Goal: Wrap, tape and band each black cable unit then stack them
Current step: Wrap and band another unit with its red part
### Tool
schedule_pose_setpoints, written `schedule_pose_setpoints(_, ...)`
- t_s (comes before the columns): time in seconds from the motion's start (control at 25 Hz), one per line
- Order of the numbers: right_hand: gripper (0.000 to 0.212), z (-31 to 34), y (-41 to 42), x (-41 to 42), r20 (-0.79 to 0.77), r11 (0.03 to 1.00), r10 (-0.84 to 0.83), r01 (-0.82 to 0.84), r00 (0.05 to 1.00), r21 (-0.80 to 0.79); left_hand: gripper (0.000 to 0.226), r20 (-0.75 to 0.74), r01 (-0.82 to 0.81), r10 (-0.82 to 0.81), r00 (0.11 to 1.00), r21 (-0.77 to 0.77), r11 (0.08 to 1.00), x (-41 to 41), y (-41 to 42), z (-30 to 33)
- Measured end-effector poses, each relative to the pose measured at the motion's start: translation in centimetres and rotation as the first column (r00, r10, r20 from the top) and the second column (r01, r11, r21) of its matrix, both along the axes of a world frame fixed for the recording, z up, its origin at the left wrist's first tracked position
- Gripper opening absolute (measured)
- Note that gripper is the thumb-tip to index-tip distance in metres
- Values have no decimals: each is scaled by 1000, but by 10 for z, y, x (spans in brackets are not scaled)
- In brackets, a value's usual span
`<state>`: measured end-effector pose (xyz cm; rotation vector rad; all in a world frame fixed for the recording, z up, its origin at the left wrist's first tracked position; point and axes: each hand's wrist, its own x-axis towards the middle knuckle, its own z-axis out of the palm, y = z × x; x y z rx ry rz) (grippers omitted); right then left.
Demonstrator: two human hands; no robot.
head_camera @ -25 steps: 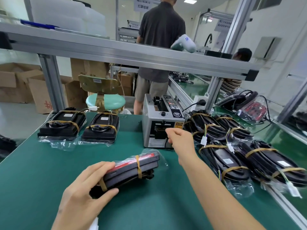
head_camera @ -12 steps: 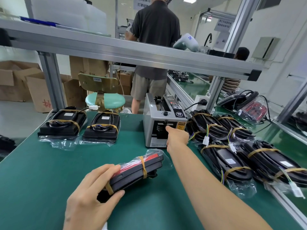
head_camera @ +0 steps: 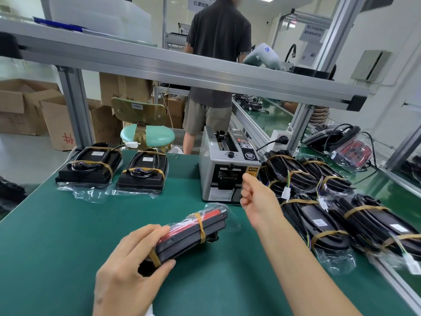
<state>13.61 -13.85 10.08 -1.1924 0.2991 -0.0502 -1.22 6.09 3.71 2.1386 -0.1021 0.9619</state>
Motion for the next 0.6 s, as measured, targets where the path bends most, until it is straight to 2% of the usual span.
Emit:
schedule_pose_setpoints(0.08,27,4,-8,-24,106,992,125,-124,986,-21,50,-5,-30,29,1000,-18,999,0,-7,0)
schedule_pose_setpoints(0.16,23,4,-10,-35,124,982,149,-132,981,-138,50,-15,-62,62,998,-41,997,-2,-13,0)
schedule_pose_setpoints(0.24,8,5,-4,-29,58,965,39,-22,998,-260,49,-14,-74,74,997,-49,996,-3,-16,0)
schedule_pose_setpoints(0.28,8,3,0,-21,18,959,-23,27,1000,-281,49,-8,-74,74,997,-46,996,-4,-17,0)
schedule_pose_setpoints(0.4,13,-3,13,6,-52,959,-102,85,993,-272,48,-1,-77,77,997,-46,996,-4,-16,0)
schedule_pose_setpoints(0.6,3,-7,18,30,-107,963,-174,147,979,-227,49,-2,-79,79,997,-49,996,-2,-15,0)
